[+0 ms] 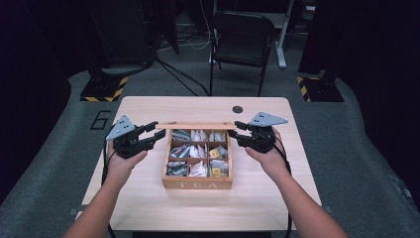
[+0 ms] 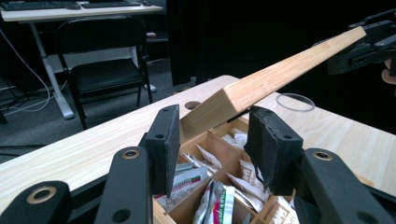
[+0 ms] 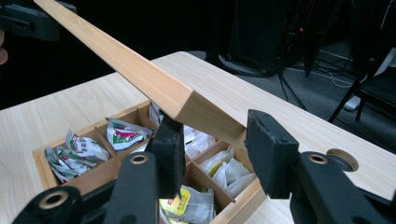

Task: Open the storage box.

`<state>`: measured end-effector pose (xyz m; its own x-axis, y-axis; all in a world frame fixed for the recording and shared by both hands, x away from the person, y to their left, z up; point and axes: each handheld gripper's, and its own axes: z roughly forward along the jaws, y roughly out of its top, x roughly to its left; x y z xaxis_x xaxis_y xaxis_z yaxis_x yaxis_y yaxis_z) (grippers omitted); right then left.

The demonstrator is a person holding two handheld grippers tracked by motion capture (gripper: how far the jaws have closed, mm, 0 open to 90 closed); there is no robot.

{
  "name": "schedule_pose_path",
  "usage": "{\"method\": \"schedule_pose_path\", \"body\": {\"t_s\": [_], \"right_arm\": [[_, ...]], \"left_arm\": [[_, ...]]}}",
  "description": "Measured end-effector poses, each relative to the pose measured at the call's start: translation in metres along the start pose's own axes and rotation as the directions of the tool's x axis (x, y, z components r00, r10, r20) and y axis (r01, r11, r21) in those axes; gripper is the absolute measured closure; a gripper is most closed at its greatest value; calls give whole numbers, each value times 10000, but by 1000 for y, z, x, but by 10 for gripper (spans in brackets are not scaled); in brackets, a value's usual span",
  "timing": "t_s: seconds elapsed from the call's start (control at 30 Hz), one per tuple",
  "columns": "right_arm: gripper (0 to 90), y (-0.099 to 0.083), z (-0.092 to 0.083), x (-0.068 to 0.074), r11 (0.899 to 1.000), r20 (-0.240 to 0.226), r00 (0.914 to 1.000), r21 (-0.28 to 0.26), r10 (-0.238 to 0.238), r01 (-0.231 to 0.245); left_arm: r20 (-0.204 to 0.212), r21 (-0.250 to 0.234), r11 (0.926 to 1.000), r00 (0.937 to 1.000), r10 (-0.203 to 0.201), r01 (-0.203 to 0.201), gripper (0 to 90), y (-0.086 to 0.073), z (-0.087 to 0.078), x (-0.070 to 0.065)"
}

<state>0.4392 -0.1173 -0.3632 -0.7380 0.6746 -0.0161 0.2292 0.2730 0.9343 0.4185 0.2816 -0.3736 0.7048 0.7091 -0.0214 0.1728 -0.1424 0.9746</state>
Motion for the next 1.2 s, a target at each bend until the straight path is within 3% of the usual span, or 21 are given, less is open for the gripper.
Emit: {"method": "schedule_pose_path", "body": {"t_s": [0.17, 0.33, 0.5, 0.73, 1.2], "right_arm": [[575, 3, 1, -3, 10000, -6, 10000, -27, 45, -45], [577, 5, 2, -3, 9999, 62, 9999, -60, 82, -82], [580, 8, 3, -5, 9998, 106, 9998, -100, 149, -148], [573, 11, 6, -11, 9996, 40, 9997, -183, 231, -230], [541, 8, 24, -19, 9996, 552, 9982, 116, 236, -243]], "left_arm": [[-10, 32, 10000, 10000, -78, 78, 524, 1, 5, 4], [-385, -37, 9999, 9992, -129, 128, 520, 1, 7, 6], [-383, -31, 9999, 9992, -138, 137, 570, 4, 11, 6], [-695, -176, 9998, 9976, -54, 42, 571, 9, 16, 7], [-726, -225, 9996, 9971, -210, 194, 571, 17, 23, 15]]}}
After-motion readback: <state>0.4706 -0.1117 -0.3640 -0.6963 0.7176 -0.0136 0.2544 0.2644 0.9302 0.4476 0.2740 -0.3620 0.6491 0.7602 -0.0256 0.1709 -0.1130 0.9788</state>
